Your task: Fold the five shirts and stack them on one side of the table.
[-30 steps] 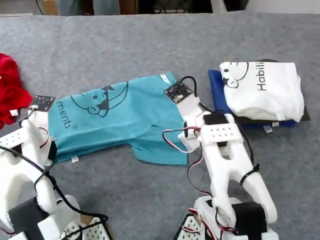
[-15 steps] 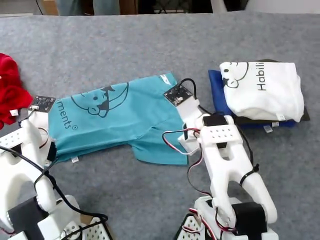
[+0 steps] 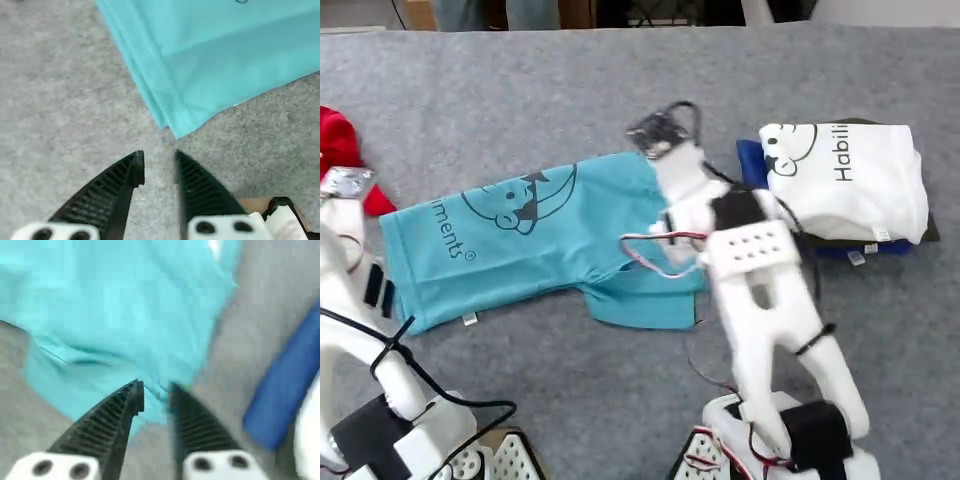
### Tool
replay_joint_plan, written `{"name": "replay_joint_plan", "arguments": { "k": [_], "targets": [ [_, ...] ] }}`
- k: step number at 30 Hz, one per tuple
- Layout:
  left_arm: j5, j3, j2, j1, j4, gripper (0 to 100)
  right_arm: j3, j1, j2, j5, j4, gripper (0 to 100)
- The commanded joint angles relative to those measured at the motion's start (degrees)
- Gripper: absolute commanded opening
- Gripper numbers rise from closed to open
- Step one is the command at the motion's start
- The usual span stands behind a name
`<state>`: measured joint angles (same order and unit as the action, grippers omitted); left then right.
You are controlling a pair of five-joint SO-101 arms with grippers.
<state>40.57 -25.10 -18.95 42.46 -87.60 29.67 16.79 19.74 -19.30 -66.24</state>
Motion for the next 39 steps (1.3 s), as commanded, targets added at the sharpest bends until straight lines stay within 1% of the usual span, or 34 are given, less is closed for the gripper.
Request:
{"name": "replay_joint_plan", "arguments": {
  "k": [1,3,4,6,8,10,12,15,18,21,23,29,32,34,35,39],
  "targets": [
    [-6.2,4.4,-0.7,0.7,-0.8,3,-4.4,6.4,-5.6,4.7,5.1,3.8],
    [-9.6,3.7,-0.7,0.7,-0.1,3,-5.3,7.7,-11.6,7.3,9.4,1.2],
    [-10.4,2.8,-0.7,0.6,0.1,3,-6.0,7.8,-14.9,8.2,11.3,1.5],
    [-10.5,0.6,-0.7,0.2,0.3,3,-8.5,7.6,-21.6,9.4,14.3,1.5],
    [-10.4,-1.5,-0.7,0.3,0.4,3,-12.1,7.5,-27.6,9.7,14.2,1.5],
    [-10.3,-2.9,-0.7,0.7,0.9,3,-16.4,7.7,-32.7,9.8,10.5,1.5],
    [-10.2,-4.1,-0.7,0.8,1.8,3,-20.9,7.8,-35.6,9.8,3.4,1.5],
    [-10.2,-4.4,-0.7,1.4,1.9,3,-27.0,8.6,-36.6,11.3,-8.7,1.5],
    [-10.2,-4.4,-0.7,1.4,1.9,3,-30.0,8.8,-36.6,12.6,-15.6,1.5],
    [-9.9,-4.4,-0.7,1.2,1.9,3,-29.2,9.9,-37.0,12.9,-18.4,1.5],
    [-8.4,-4.7,-0.7,1.0,1.9,3,-26.0,12.7,-36.6,13.0,-19.1,1.5],
    [-7.5,-4.3,-0.7,3.3,2.0,3,-13.8,21.3,-32.0,15.6,-13.8,1.5],
    [-4.3,-4.5,-0.7,3.9,2.0,3,-9.8,23.6,-27.5,15.4,-13.9,1.5],
    [-3.6,-4.4,-0.7,4.7,2.0,3,-8.9,22.4,-24.4,15.2,-13.7,1.5],
    [-3.4,-4.3,-0.7,4.9,2.0,3,-9.0,20.7,-22.9,14.4,-13.6,1.5],
    [-3.7,-4.4,-0.7,4.8,3.3,3,-12.9,10.6,-19.6,9.8,-13.5,1.5]
  ]
}}
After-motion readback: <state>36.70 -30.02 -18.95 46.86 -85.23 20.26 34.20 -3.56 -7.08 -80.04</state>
